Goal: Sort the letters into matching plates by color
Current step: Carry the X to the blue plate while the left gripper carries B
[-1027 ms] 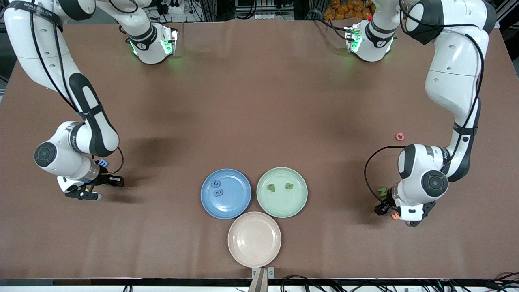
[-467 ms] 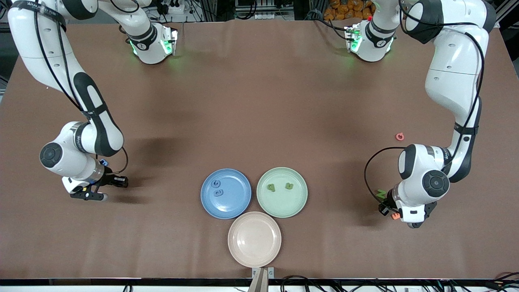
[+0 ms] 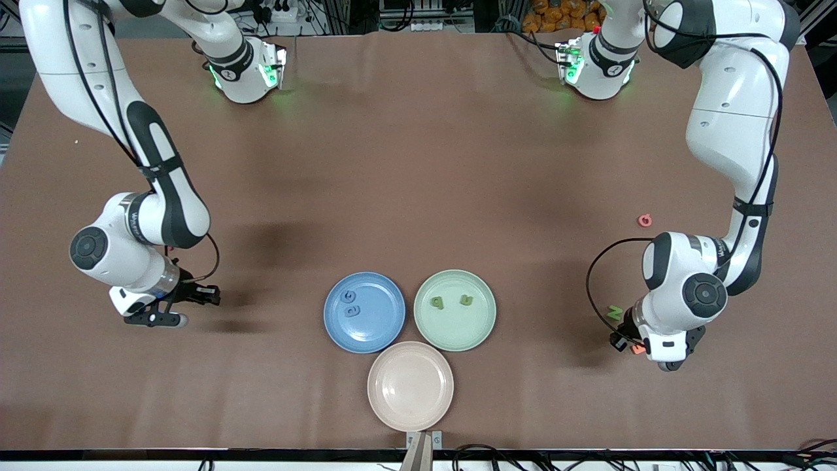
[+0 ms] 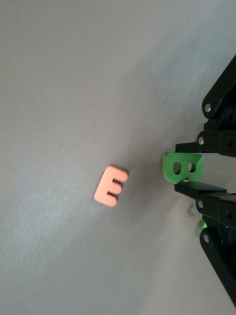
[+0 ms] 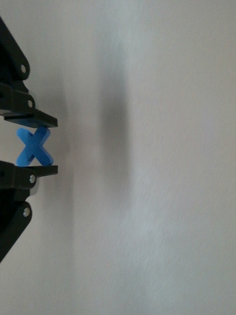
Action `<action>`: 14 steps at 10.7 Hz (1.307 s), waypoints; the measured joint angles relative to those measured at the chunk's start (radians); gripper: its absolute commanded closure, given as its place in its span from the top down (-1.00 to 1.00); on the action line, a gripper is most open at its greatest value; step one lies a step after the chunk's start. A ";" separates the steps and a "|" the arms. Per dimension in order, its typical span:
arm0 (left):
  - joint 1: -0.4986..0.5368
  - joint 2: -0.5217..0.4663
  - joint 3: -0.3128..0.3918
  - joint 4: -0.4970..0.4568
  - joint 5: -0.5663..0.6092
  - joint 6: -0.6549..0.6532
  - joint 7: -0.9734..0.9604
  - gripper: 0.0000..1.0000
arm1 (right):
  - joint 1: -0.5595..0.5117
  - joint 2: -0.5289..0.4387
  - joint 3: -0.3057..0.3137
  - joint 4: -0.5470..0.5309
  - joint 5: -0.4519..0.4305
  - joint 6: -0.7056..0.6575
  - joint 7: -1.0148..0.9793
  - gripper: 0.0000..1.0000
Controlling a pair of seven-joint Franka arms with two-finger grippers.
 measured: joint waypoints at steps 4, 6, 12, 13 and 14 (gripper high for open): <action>-0.025 -0.056 -0.052 0.006 0.000 -0.001 -0.051 -1.00 | 0.131 -0.006 0.004 0.070 0.024 -0.006 0.061 -0.55; -0.055 -0.077 -0.096 0.005 0.000 -0.003 -0.094 -1.00 | 0.193 -0.005 0.005 0.101 0.044 -0.009 0.066 -0.55; -0.310 -0.097 -0.122 0.004 0.000 -0.030 -0.311 -1.00 | 0.299 0.043 0.006 0.184 0.063 -0.009 0.069 -0.55; -0.343 -0.101 -0.122 0.005 0.000 -0.034 -0.350 -1.00 | 0.317 0.055 0.006 0.199 0.065 -0.007 0.069 -0.55; -0.367 -0.102 -0.122 0.004 0.000 -0.034 -0.398 -1.00 | 0.333 0.066 0.006 0.216 0.066 -0.007 0.069 -0.55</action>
